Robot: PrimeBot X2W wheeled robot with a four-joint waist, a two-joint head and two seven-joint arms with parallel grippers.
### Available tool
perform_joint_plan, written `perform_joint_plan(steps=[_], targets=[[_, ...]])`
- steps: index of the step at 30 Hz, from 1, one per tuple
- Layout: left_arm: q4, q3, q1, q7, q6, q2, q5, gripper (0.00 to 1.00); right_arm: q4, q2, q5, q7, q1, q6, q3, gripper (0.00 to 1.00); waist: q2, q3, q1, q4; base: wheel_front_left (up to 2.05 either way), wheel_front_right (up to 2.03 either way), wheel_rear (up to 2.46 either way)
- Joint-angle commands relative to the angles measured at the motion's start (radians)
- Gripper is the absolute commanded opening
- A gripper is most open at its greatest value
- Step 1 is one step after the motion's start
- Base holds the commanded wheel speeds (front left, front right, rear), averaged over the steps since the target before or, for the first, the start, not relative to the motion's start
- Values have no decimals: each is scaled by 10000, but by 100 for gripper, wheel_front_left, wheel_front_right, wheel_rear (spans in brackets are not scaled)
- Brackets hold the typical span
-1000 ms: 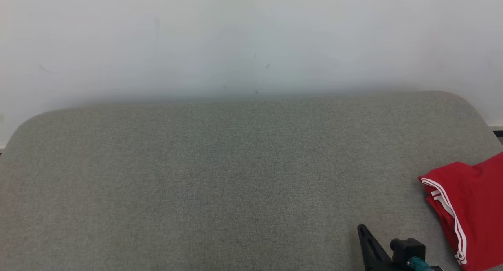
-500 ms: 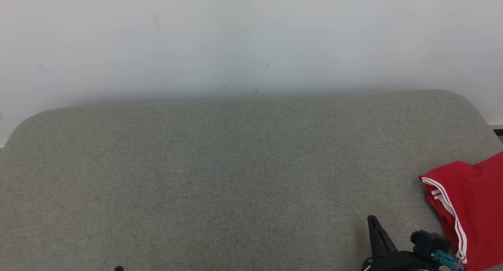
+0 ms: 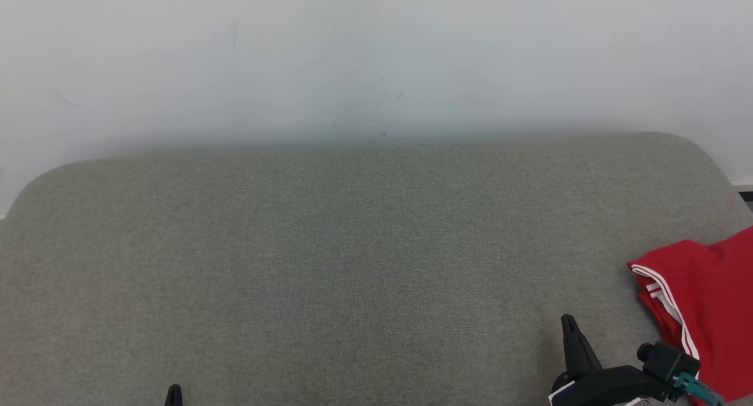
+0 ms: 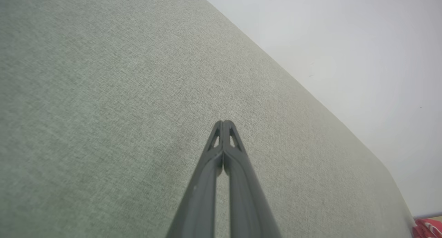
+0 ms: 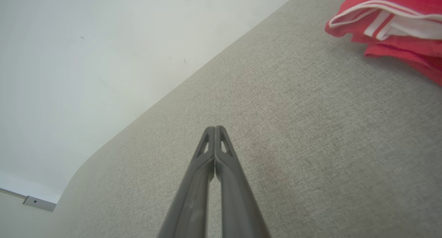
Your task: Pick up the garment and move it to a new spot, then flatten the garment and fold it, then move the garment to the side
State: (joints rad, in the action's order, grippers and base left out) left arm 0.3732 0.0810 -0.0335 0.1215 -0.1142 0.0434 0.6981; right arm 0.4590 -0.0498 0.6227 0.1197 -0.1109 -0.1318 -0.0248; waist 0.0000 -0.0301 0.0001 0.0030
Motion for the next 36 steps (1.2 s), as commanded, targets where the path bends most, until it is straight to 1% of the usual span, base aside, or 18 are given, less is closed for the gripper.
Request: perform_joint_plan(steps=[1, 4, 13, 14, 22, 23, 36], targets=[[-206, 60, 330, -100, -16, 51, 491, 0, -264, -7, 493, -104, -103, 5, -59, 0, 0, 7, -1, -1, 0, 0, 0], [-274, 78, 394, -249, -28, 54, 1048, 0, -384, -7, 1090, -249, -98, 6, -113, 0, 0, 20, -1, -2, 0, 0, 0], [-423, 114, 557, -549, -54, 59, 2217, 0, -641, -7, 2357, -552, -88, 8, -225, 0, 0, 51, -1, -5, 0, 0, 0], [-423, 114, 557, -549, -54, 59, 2217, 0, -641, -7, 2357, -552, -88, 8, -225, 0, 0, 51, -1, -5, 0, 0, 0], [-549, 144, 708, -806, -76, 63, 3160, 0, -856, -7, 3385, -797, -80, 10, -320, 0, 0, 79, -1, -7, 0, 0, 0], [-578, 152, 732, -863, -81, 65, 3401, 0, -904, -7, 3640, -860, -78, 9, -343, 0, 0, 86, -1, -8, 0, 0, 0], [-745, 200, 922, -1229, -100, 71, 4754, 0, -1203, -6, 5119, -1214, -65, 11, -480, 0, 0, 130, -1, -12, 0, 0, 0]])
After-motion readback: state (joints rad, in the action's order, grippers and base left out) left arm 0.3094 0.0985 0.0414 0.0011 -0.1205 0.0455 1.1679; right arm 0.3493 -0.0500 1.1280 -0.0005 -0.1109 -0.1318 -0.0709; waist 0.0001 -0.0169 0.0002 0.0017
